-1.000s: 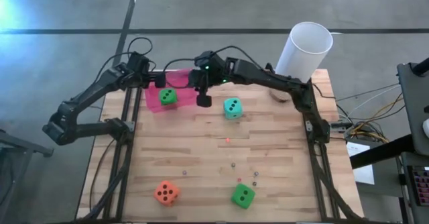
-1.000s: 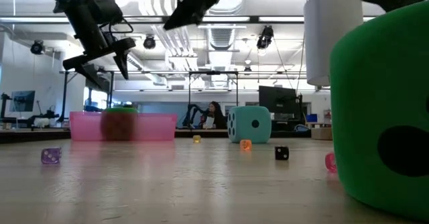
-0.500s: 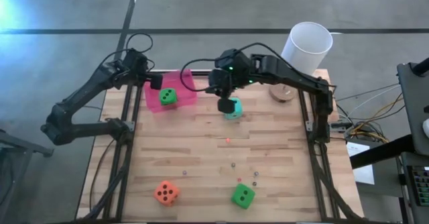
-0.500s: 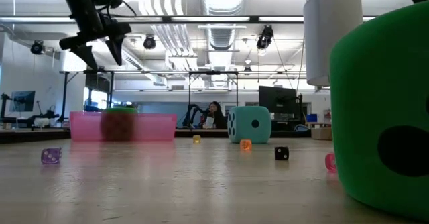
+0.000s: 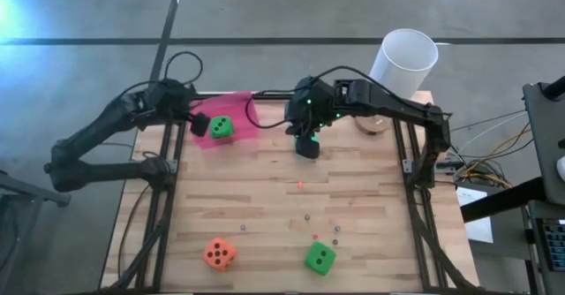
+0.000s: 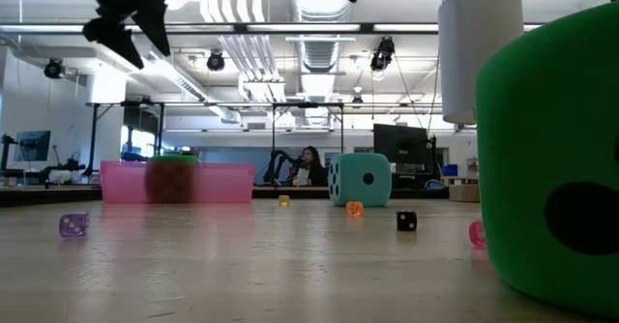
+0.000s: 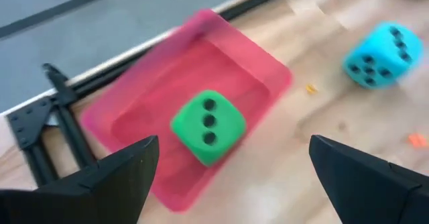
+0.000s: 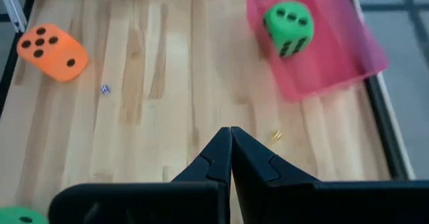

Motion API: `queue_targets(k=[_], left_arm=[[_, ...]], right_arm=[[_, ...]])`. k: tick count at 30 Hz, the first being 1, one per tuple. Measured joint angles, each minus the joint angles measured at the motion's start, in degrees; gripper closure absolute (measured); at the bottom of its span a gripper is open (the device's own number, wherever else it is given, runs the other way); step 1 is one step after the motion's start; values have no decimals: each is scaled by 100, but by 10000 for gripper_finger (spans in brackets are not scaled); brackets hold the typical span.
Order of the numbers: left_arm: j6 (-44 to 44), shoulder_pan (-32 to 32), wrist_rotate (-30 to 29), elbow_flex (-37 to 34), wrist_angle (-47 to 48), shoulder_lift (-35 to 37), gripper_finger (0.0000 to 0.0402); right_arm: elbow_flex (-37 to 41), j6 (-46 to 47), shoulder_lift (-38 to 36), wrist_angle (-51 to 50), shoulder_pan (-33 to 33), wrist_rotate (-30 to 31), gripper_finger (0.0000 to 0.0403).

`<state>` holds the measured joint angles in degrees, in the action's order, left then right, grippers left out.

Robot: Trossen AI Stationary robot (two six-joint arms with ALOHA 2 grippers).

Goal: Pick & Place Dice
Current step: Put the big blue dice into the red bin

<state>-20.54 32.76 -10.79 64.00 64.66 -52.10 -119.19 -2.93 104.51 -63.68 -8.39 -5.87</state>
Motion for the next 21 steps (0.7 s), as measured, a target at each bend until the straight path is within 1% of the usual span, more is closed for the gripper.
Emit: queue_targets(k=[6,13,15,19,21], left_arm=[[-92,-830,-18,103,252,107,15],[-270,-1450,-20,255,585,209,12],[-385,-1547,-21,255,599,245,13],[-502,-1689,-20,253,608,267,16],[-500,-1736,-20,253,596,260,15]], right_arm=[[655,421,-171,190,56,-5,394],[1443,898,-595,611,308,14,394],[1700,1075,-761,749,403,253,394],[2199,1537,-1082,877,518,1118,394],[2412,1641,-1222,879,526,1232,394]])
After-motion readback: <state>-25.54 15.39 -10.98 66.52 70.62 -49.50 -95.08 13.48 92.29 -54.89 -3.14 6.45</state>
